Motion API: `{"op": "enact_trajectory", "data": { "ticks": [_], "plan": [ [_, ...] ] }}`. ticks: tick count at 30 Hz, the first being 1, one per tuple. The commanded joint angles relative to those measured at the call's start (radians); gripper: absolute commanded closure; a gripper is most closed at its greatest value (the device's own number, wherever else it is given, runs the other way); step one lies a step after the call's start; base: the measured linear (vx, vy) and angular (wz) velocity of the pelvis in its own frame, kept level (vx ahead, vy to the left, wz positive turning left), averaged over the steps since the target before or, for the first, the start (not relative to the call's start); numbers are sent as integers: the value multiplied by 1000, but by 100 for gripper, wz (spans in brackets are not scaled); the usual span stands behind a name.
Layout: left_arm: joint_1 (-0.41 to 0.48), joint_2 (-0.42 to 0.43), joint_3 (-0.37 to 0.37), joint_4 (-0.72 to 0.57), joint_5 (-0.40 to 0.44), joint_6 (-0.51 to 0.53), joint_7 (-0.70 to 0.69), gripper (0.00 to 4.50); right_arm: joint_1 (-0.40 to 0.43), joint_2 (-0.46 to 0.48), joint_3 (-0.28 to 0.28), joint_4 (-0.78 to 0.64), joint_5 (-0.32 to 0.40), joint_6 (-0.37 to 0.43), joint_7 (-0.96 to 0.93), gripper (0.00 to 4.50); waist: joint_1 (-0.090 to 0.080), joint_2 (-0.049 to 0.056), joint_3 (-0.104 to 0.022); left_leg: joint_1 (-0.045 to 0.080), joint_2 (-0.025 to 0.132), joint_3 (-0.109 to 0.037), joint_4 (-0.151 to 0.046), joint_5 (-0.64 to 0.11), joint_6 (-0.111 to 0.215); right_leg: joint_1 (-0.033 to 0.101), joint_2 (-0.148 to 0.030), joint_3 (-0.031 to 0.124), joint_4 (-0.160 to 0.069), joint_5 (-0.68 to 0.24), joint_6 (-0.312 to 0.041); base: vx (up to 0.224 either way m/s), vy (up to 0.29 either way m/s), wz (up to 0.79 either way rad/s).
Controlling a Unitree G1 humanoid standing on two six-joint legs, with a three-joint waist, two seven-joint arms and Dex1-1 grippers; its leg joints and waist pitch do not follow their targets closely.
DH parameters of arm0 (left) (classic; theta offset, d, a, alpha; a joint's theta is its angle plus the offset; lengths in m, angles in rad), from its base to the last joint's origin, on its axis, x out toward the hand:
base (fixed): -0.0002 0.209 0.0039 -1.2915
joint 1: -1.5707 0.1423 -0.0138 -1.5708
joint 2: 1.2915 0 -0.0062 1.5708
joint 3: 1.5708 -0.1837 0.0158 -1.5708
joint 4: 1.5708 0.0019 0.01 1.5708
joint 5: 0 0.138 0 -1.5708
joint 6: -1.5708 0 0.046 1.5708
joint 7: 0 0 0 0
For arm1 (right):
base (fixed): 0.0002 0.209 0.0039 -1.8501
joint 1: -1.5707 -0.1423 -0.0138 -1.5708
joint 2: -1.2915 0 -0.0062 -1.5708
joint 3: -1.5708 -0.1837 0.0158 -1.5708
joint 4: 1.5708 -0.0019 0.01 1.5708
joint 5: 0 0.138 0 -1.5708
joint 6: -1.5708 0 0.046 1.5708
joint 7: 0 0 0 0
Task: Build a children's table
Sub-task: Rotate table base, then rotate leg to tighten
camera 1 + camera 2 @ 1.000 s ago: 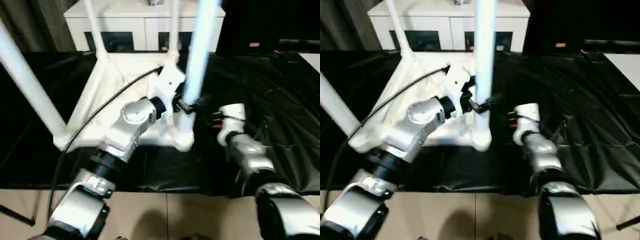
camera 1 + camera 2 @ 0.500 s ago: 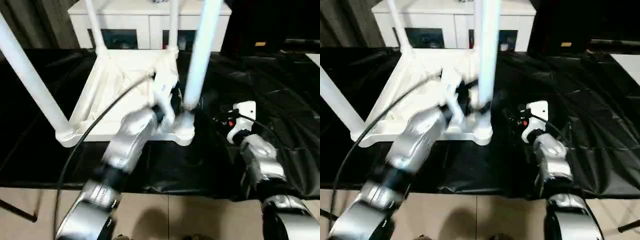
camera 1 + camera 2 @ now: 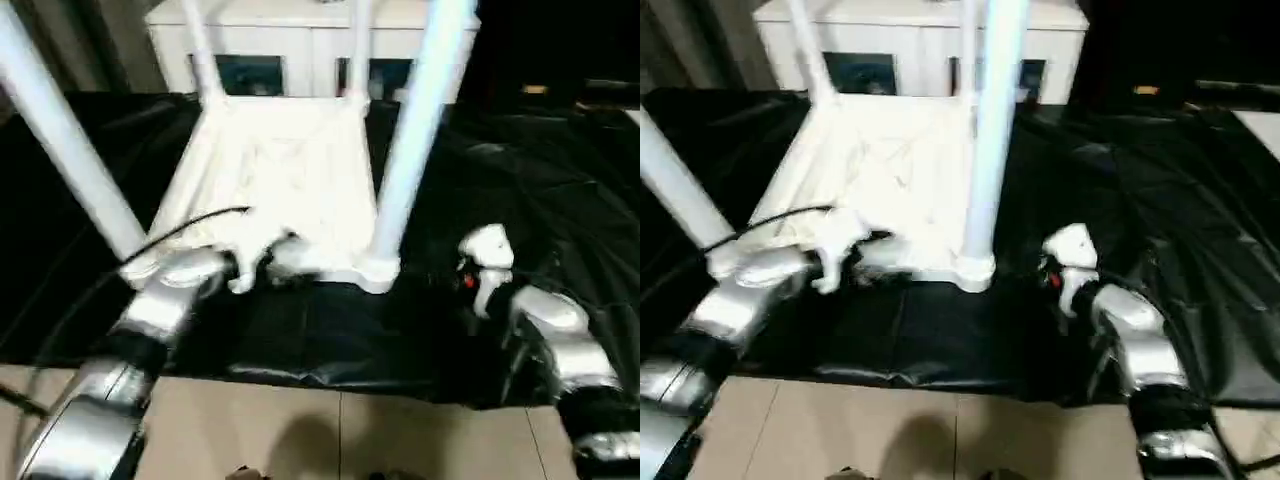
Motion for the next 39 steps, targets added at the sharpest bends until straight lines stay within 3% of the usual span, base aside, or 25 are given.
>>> {"op": "enact_trajectory", "data": {
  "ticks": [1, 6, 7, 10, 11, 14, 16, 23, 30, 34, 39],
  "plan": [
    [-42, -8, -4, 62, 26, -27, -26, 34, 4, -23, 11, -47, 9, 31, 25, 149, 1, -4, -79, -1, 20, 0, -67, -109, 80, 69, -64, 37, -62, -102, -239, 0, 0, 0],
    [-111, -42, 10, 179, 28, -45, -59, 62, 19, -38, 20, -94, 8, 58, 27, 149, -1, -4, -82, -2, 15, 0, -64, -113, 81, 76, -66, 37, -62, -77, -257, 0, 0, 0],
    [-143, -57, 8, 241, 44, -61, -70, 78, 33, -40, 25, -121, 6, 74, 29, 149, -3, 4, -80, -2, 13, 1, -64, -125, 80, 75, -63, 37, -69, -101, -254, 0, 0, 0],
    [-170, -72, 1, 304, 57, -61, -116, 91, 57, -50, 35, -163, 0, 95, 31, 149, -6, 2, -78, -2, 12, -1, -65, -137, 79, 77, -61, 35, -74, -116, -248, 0, 0, 0],
    [-172, -76, 1, 317, 57, -55, -136, 101, 70, -54, 34, -184, 3, 103, 31, 149, -4, 8, -79, 0, 14, -3, -65, -138, 76, 79, -63, 36, -71, -116, -251, 0, 0, 0],
    [-177, -80, 6, 332, 56, -56, -140, 130, 82, -63, 31, -202, 7, 113, 31, 149, -7, 4, -79, -2, 14, -2, -65, -148, 75, 81, -63, 36, -73, -125, -255, 0, 0, 0],
    [-188, -85, 10, 360, 64, -68, -133, 136, 96, -79, 30, -226, 9, 124, 35, 149, -9, 7, -79, -1, 14, -2, -64, -147, 78, 79, -63, 36, -74, -129, -258, 0, 0, 0],
    [-226, -103, 26, 449, 103, -115, -74, 204, 133, -115, 28, -298, 24, 164, 65, 149, -10, 5, -77, -1, 13, -4, -66, -155, 80, 82, -61, 34, -80, -178, -238, 0, 0, 0],
    [-244, -109, 16, 479, 131, -117, -88, 259, 138, -121, 34, -315, 24, 173, 61, 149, -11, 10, -77, -1, 13, -4, -65, -155, 82, 79, -62, 34, -84, -176, -239, 0, 0, 0],
    [-248, -102, -9, 507, 190, -140, -76, 295, 137, -119, 36, -323, 21, 177, 55, 149, -13, 16, -77, -1, 13, -5, -66, -156, 81, 81, -62, 34, -85, -181, -234, 0, 0, 0],
    [-249, -100, -13, 515, 211, -141, -84, 328, 136, -119, 34, -326, 23, 178, 52, 149, -12, 15, -79, -2, 13, -6, -65, -153, 80, 81, -63, 34, -84, -177, -238, 0, 0, 0]
  ]
}}
